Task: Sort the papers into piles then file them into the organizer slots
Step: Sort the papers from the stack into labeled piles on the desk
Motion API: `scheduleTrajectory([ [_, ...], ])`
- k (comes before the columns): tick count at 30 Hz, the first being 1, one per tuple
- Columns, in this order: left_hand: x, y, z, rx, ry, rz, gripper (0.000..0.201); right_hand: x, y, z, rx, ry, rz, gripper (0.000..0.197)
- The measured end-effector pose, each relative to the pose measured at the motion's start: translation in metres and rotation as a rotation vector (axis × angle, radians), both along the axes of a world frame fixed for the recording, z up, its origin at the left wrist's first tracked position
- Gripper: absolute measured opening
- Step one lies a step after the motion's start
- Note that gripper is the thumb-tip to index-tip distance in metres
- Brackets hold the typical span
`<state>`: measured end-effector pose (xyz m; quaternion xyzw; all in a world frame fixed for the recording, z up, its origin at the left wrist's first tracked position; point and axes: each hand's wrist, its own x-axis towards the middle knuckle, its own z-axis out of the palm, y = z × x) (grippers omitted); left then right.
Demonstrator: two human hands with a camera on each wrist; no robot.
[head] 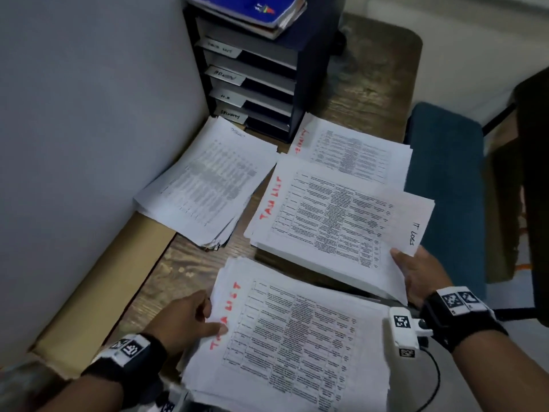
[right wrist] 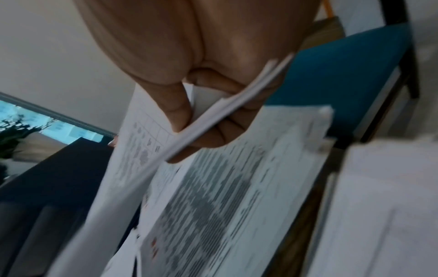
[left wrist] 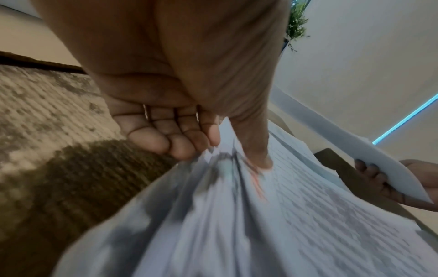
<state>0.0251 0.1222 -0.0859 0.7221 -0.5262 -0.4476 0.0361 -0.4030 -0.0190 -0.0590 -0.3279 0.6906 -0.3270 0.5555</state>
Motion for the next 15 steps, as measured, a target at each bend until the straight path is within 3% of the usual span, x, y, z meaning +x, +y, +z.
scheduleTrajectory([
  [4,-0.004,-0.028,0.019,-0.188,0.158,0.100,0.057,0.047,-0.022,0.005,-0.031,-0.105,0.088,0.030],
  [7,-0.012,-0.070,0.036,-0.136,0.467,0.186,0.056,0.099,-0.029,0.020,-0.039,-0.205,0.173,0.023],
  [9,-0.016,-0.097,0.040,-0.089,0.600,0.318,0.066,0.131,-0.030,0.023,-0.015,-0.290,0.204,0.029],
  [11,-0.016,-0.119,0.044,-0.136,0.606,0.468,0.074,0.157,-0.029,0.020,0.039,-0.394,0.204,0.042],
  [15,0.001,-0.151,0.054,-0.307,0.524,0.617,0.042,0.187,-0.025,0.017,0.147,-0.495,0.213,0.036],
])
